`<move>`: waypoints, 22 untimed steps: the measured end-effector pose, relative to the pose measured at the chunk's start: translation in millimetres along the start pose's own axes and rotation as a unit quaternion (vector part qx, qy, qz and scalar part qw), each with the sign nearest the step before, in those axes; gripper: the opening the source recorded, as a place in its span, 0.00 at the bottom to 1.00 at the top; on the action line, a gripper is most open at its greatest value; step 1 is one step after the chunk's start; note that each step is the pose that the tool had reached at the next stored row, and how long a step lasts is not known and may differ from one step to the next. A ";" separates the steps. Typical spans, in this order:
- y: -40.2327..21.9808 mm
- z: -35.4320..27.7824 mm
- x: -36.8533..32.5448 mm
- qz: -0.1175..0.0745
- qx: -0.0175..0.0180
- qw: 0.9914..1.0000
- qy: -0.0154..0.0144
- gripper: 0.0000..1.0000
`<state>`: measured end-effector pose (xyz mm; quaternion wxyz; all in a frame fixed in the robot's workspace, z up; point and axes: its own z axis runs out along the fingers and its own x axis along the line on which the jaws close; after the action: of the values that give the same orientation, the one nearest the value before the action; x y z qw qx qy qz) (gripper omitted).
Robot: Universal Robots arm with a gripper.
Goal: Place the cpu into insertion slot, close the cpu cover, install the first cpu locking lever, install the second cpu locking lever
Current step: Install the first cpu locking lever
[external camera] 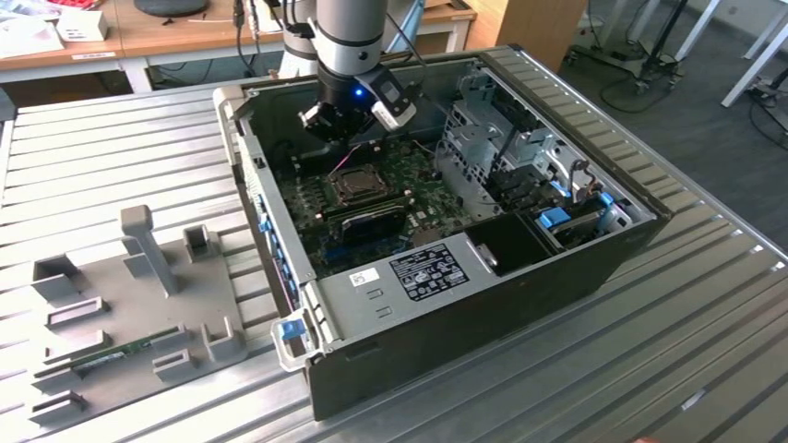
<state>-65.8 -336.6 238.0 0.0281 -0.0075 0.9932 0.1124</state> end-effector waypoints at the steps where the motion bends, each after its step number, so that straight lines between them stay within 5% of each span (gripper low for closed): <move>1: 0.0 0.0 0.0 0.000 0.000 1.000 0.000 0.11; 22: 4.6 8.2 -1.9 0.000 -0.001 1.000 0.000 0.11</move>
<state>-63.5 -330.3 231.2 0.0280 -0.0074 0.9931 0.1136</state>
